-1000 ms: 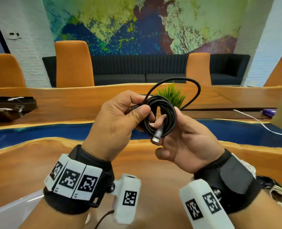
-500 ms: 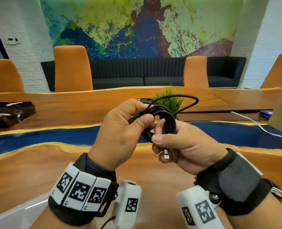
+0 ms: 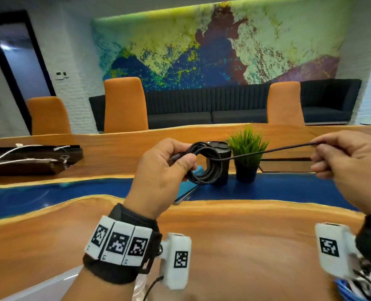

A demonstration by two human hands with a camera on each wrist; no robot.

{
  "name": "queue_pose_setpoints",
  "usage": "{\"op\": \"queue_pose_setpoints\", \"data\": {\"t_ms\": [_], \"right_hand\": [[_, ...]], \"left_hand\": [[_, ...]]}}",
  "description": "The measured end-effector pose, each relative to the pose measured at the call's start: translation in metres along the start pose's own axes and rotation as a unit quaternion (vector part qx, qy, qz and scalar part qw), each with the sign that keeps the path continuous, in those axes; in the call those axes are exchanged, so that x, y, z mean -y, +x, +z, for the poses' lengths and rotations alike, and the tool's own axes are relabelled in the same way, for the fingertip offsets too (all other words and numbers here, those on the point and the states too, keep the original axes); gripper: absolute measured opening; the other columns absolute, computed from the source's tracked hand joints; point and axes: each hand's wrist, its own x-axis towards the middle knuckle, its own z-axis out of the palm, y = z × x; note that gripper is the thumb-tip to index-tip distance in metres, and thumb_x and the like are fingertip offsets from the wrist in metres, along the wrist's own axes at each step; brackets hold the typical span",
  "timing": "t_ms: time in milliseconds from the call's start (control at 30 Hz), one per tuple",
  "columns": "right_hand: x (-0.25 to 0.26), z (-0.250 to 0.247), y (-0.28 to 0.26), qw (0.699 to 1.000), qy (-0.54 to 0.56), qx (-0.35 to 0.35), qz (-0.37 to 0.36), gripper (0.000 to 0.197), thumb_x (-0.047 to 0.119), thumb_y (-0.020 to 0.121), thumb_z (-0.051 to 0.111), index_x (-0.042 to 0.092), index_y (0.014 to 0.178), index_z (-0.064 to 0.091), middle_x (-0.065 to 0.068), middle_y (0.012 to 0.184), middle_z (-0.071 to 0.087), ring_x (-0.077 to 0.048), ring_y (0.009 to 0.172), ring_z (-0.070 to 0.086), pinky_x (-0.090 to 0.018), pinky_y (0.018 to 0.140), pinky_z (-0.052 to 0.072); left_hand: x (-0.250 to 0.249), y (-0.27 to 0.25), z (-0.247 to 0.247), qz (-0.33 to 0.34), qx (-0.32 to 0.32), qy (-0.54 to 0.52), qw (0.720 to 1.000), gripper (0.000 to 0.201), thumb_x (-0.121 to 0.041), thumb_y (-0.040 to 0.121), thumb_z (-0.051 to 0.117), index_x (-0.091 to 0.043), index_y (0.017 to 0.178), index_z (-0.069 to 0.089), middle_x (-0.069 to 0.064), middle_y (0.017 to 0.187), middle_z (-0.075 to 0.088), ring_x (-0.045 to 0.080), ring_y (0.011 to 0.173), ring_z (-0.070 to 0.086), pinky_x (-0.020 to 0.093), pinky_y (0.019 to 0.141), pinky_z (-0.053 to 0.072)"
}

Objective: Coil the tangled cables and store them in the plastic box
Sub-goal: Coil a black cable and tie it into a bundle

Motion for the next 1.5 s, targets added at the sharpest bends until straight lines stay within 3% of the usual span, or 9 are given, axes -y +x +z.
{"op": "queue_pose_setpoints", "data": {"t_ms": [167,400,567,700,867,967,1067,1167,1500], "right_hand": [[0.004,-0.006,0.015,0.996,0.071,-0.054,-0.017,0.05,0.018,0.1,0.043,0.055,0.077,0.065,0.007,0.07,0.062,-0.002,0.048,0.062,-0.013,0.042,0.046],[0.018,0.0,-0.009,0.987,-0.018,-0.096,-0.129,0.019,0.037,0.094,0.048,0.042,0.101,0.066,0.006,0.086,0.068,-0.015,0.082,0.069,-0.034,0.076,0.057],[0.019,0.01,-0.019,0.944,-0.301,-0.046,-0.128,0.015,0.027,0.087,0.061,0.024,0.088,0.076,0.006,0.086,0.064,-0.024,0.093,0.057,-0.044,0.086,0.049],[0.023,0.031,-0.03,0.933,-0.315,0.106,-0.14,0.013,0.024,0.088,0.063,0.025,0.086,0.076,0.009,0.082,0.06,-0.015,0.082,0.056,-0.035,0.073,0.048],[0.024,0.053,-0.04,0.96,-0.216,0.13,-0.123,0.009,0.022,0.085,0.069,0.027,0.078,0.066,0.01,0.071,0.063,-0.008,0.072,0.059,-0.032,0.067,0.051],[0.035,0.059,-0.042,0.992,0.09,0.089,0.005,0.01,0.007,0.084,0.071,0.015,0.08,0.069,-0.004,0.068,0.07,-0.02,0.066,0.068,-0.037,0.062,0.058],[0.049,0.065,-0.045,0.901,0.386,0.111,0.164,0.01,0.004,0.081,0.067,0.002,0.091,0.066,-0.01,0.071,0.069,-0.019,0.062,0.068,-0.028,0.053,0.057],[0.052,0.071,-0.048,0.834,0.485,0.146,0.218,0.024,0.011,0.078,0.066,0.001,0.099,0.065,-0.012,0.078,0.068,-0.014,0.058,0.064,-0.024,0.05,0.055],[0.055,0.07,-0.056,0.765,0.549,0.216,0.257,0.009,0.02,0.076,0.068,0.016,0.081,0.074,0.001,0.071,0.064,-0.006,0.052,0.053,-0.017,0.046,0.042]], "left_hand": [[0.004,-0.004,0.012,-0.044,0.067,0.062,0.995,0.013,-0.01,0.09,0.07,-0.019,0.1,0.068,0.001,0.089,0.075,0.014,0.08,0.07,0.025,0.067,0.058],[0.007,-0.003,0.006,-0.032,0.082,0.228,0.97,0.005,-0.029,0.094,0.066,-0.027,0.097,0.069,-0.008,0.085,0.07,0.012,0.08,0.065,0.036,0.072,0.056],[0.006,0.001,0.003,-0.137,-0.015,-0.055,0.989,0.012,-0.01,0.096,0.06,-0.01,0.088,0.069,0.003,0.076,0.07,0.014,0.069,0.064,0.025,0.061,0.054],[-0.004,-0.001,0.01,-0.151,-0.007,-0.195,0.969,0.012,-0.008,0.098,0.055,-0.005,0.092,0.065,0.003,0.076,0.069,0.01,0.068,0.064,0.02,0.057,0.054],[-0.013,-0.005,0.022,-0.12,0.009,-0.243,0.963,0.01,-0.009,0.096,0.056,-0.005,0.093,0.065,0.001,0.073,0.07,0.009,0.067,0.065,0.019,0.056,0.055],[-0.02,-0.01,0.027,-0.091,0.036,-0.24,0.966,0.013,-0.016,0.087,0.06,-0.006,0.092,0.066,0.003,0.075,0.071,0.011,0.068,0.067,0.022,0.058,0.056],[-0.026,-0.014,0.032,-0.066,0.067,-0.231,0.968,0.022,-0.022,0.081,0.061,-0.007,0.096,0.066,0.005,0.079,0.072,0.016,0.074,0.07,0.028,0.065,0.06],[-0.026,-0.017,0.036,-0.054,0.079,-0.228,0.969,0.022,-0.021,0.081,0.062,-0.007,0.097,0.066,0.007,0.082,0.072,0.022,0.08,0.07,0.038,0.075,0.06],[-0.021,-0.014,0.036,-0.048,0.065,-0.241,0.967,0.015,-0.018,0.087,0.066,-0.007,0.096,0.066,0.003,0.078,0.072,0.015,0.073,0.068,0.024,0.064,0.056]]}}
